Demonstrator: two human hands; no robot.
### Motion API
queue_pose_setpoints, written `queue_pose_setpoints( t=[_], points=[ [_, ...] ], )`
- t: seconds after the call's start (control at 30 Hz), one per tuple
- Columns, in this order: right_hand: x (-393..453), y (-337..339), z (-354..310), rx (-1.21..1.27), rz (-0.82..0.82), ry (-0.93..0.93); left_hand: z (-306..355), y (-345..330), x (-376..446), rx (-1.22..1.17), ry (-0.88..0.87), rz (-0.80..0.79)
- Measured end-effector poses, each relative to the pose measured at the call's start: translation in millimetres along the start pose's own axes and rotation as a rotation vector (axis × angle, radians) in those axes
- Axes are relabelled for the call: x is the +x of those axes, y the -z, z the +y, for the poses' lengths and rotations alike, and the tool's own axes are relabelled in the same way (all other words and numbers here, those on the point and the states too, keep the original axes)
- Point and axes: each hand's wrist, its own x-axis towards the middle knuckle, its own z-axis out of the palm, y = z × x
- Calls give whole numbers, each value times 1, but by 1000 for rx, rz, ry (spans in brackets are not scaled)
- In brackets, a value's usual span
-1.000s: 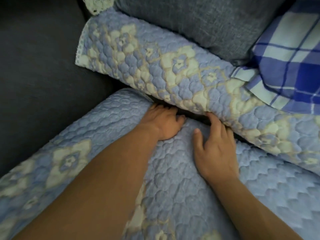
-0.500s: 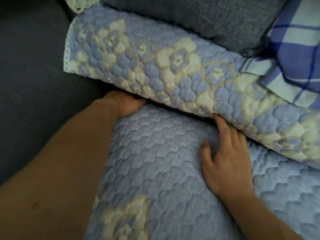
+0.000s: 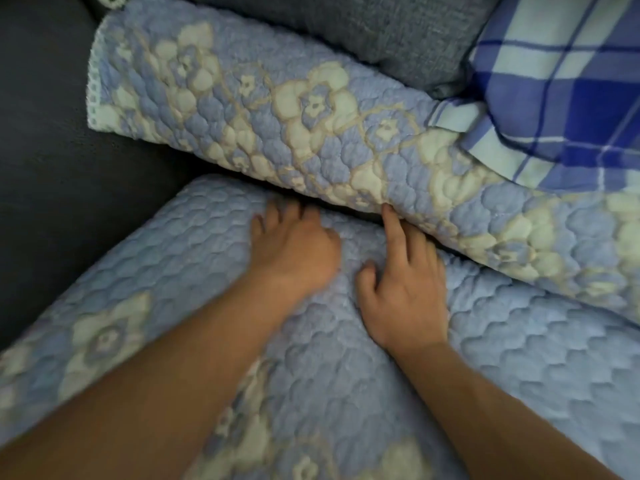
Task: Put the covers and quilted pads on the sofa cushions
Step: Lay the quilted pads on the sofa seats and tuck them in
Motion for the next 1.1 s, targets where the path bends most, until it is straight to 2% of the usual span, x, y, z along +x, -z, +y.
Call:
queue_pose_setpoints(
  t=[0.07, 0.1, 0.2, 0.3, 0.37, 0.43, 0.5, 0.53, 0.6, 0.63, 0.73, 0.8, 0.87, 0.97, 1.0, 1.1],
  points=[
    [-1, 3, 2, 36, -29, -11, 36, 10, -78, -75, -223, 72],
    [1, 5, 2, 76, -58, -32, 37, 0, -99, -74, -271, 108],
    [6, 29, 0, 150, -229, -44, 21, -16, -89, -86, -235, 249],
    [-35, 88, 51, -125, -441, 20, 26, -21, -84, -47, -231, 223],
    [-85, 159, 133, -336, -451, -164, 27, -24, -86, -2, -230, 219],
    [-126, 233, 219, -534, -376, -482, 31, -16, -87, 47, -194, 163],
    [-148, 275, 275, -587, -373, -721, 48, -8, -91, 118, -86, 50],
    [-153, 280, 289, -578, -386, -744, 62, 0, -95, 148, -13, -11],
    [-158, 275, 297, -591, -378, -710, 99, 12, -105, 152, 4, -47],
    [-159, 272, 298, -588, -373, -691, 124, 15, -114, 122, -74, -38],
    [-159, 271, 301, -537, -344, -665, 224, 10, -157, -22, -473, 35],
    [-161, 271, 306, -509, -332, -656, 297, -2, -185, -60, -620, -16],
    [-164, 269, 311, -502, -316, -642, 345, -18, -203, -17, -599, -82],
    [-164, 271, 316, -471, -349, -612, 358, -40, -209, 61, -502, 9],
    [-160, 272, 319, -466, -375, -557, 357, -43, -207, 87, -492, 28],
    [-140, 280, 334, -413, -460, -275, 372, -31, -200, 135, -460, -53]
  ],
)
